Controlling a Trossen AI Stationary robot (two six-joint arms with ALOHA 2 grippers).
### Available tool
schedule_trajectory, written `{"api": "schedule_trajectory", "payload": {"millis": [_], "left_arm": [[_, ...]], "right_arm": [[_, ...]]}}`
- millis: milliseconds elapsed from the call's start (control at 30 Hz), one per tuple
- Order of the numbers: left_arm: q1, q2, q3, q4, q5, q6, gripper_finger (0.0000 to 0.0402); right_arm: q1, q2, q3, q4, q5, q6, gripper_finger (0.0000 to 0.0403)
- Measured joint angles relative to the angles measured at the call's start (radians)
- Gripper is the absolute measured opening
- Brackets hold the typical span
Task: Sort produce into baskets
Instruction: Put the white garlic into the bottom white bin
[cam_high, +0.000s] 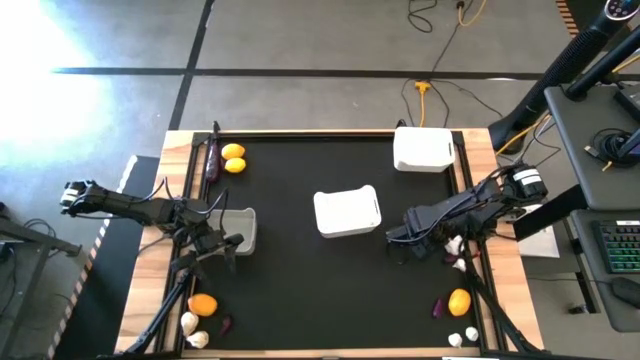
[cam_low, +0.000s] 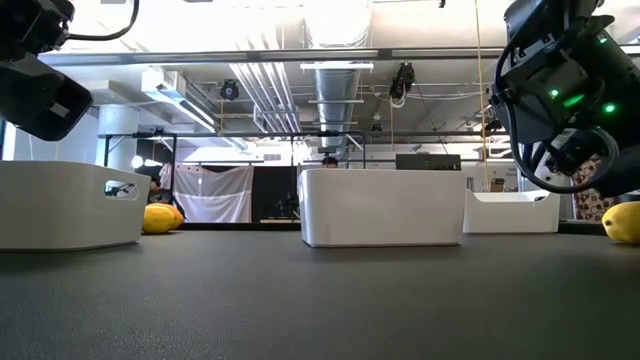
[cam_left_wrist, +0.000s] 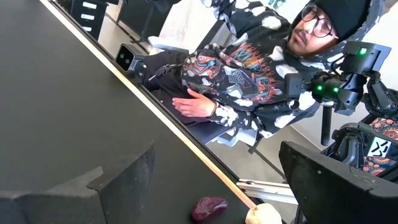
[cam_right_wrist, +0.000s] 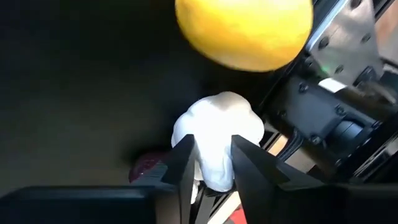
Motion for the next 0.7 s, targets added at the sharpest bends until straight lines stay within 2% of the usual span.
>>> {"api": "schedule_trajectory", "payload": {"millis": [200, 400, 533, 700], "left_arm": [[0.0, 0.0, 0.0, 0.0, 0.0, 0.0, 0.0327], [0.0, 0.0, 0.0, 0.0, 0.0, 0.0, 0.0327], [0.0, 0.0, 0.0, 0.0, 0.0, 0.0, 0.0327], [0.0, 0.0, 0.0, 0.0, 0.0, 0.0, 0.0327]], "right_arm": [[0.0, 0.0, 0.031, 0.0, -0.023, -0.01, 0.0055], [0.0, 0.0, 0.188, -0.001, -0.005, -0.017, 0.003], [0.0, 0.0, 0.356, 0.007, 0.081, -0.006, 0.0027], [0.0, 0.0, 0.564, 0.101, 0.299, -0.065, 0.0026]]}}
